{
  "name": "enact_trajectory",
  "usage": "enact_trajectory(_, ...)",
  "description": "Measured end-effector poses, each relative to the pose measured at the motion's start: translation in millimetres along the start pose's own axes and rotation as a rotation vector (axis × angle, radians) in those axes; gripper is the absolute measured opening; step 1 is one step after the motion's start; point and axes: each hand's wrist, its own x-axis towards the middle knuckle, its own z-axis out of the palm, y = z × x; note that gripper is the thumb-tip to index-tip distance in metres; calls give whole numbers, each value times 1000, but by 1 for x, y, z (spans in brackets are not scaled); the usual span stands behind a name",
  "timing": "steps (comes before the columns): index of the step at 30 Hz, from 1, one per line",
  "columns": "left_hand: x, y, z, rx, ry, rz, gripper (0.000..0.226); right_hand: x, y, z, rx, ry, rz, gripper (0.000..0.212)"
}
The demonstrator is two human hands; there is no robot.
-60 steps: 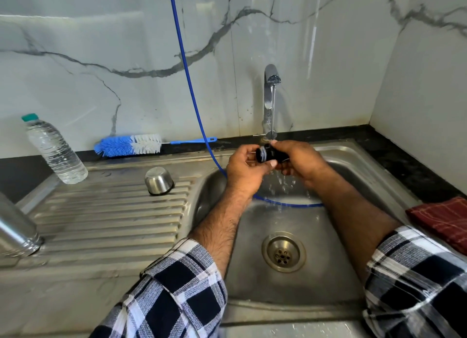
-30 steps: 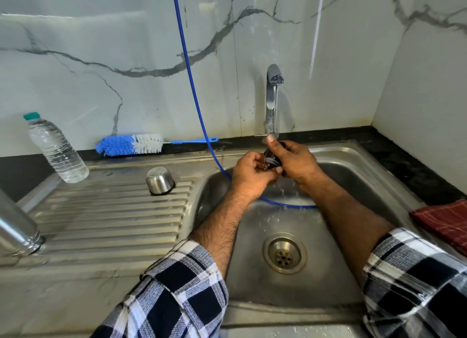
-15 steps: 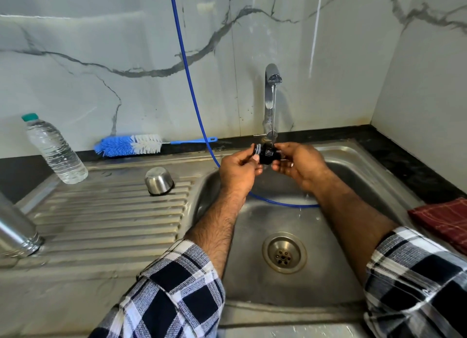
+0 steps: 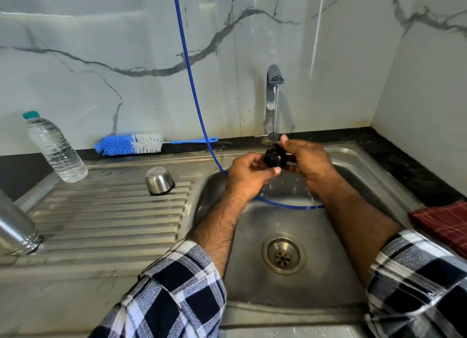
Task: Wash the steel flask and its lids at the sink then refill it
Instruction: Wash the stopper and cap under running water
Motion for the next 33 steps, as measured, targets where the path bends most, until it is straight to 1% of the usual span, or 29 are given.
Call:
enact_trajectory(2, -1, 0, 2, 25, 3, -18, 37, 0, 1, 3, -20, -56, -4, 16)
enact_trajectory(4, -1, -1, 3, 21, 5, -14, 41, 0, 2, 6, -53, -73, -25, 11)
enact_trajectory(6, -2, 0, 4, 7, 6, -2, 40, 0, 1, 5, -72, -41, -42, 8)
enact_trajectory(8, -2, 1, 3, -42, 6, -6, 40, -2, -2, 2, -140, 12, -78, 7)
enact_trajectory(9, -2, 2, 3, -82, -3, -17, 40, -2, -2, -1, -166, 26, -101, 7)
enact_trajectory(12, -3, 6, 2, -206, -43, -63, 42, -2, 0, -4, -246, 2, -186, 18)
enact_trajectory(16, -1, 11, 0, -363, -150, -127, 52, 0, 1, -5, -273, 41, -233, 21)
enact_trajectory(19, -2, 14, 0, -399, -183, -125, 53, 1, 1, -6, -270, 81, -253, 21)
enact_trajectory(22, -3, 9, 3, -349, -133, -101, 50, 3, 2, -4, -274, 85, -231, 27)
enact_trajectory(25, 0, 4, 5, -320, -51, -104, 27, 5, 3, -2, -194, 40, -159, 31)
enact_trajectory(26, 0, 4, 4, -330, -32, -114, 23, 5, 2, 0, -155, 13, -133, 30)
enact_trajectory(29, 2, 6, 0, -383, -10, -125, 20, 3, -1, 0, -127, -55, -81, 24)
enact_trajectory(33, 1, 7, -3, -424, -12, -124, 24, 4, -2, -2, -113, -83, -47, 22)
